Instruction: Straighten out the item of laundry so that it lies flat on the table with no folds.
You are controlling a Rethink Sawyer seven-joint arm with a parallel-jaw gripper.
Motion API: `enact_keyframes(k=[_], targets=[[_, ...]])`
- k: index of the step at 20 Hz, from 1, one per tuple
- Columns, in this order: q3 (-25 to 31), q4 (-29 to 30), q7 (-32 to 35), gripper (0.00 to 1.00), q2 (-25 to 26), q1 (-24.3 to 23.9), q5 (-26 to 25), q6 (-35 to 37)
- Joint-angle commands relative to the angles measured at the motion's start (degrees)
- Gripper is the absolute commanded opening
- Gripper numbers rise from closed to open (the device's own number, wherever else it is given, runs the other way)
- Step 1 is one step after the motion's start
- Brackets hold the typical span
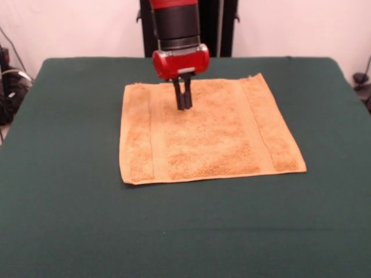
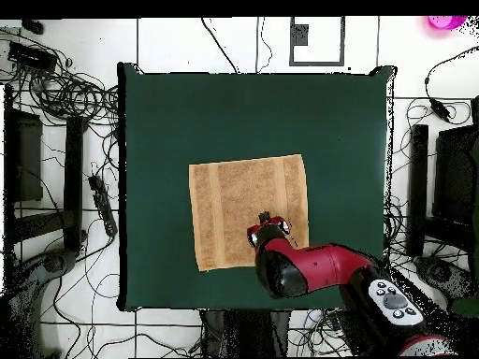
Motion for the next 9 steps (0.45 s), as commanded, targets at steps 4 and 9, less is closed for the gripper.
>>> enact_keyframes(k=[4, 9], targets=[[7.7, -1.4, -0.8, 0.0, -3.7, -3.1, -2.4, 10.0], [8.5, -2.1, -0.6, 0.0, -3.5, -3.8, -2.5, 10.6]])
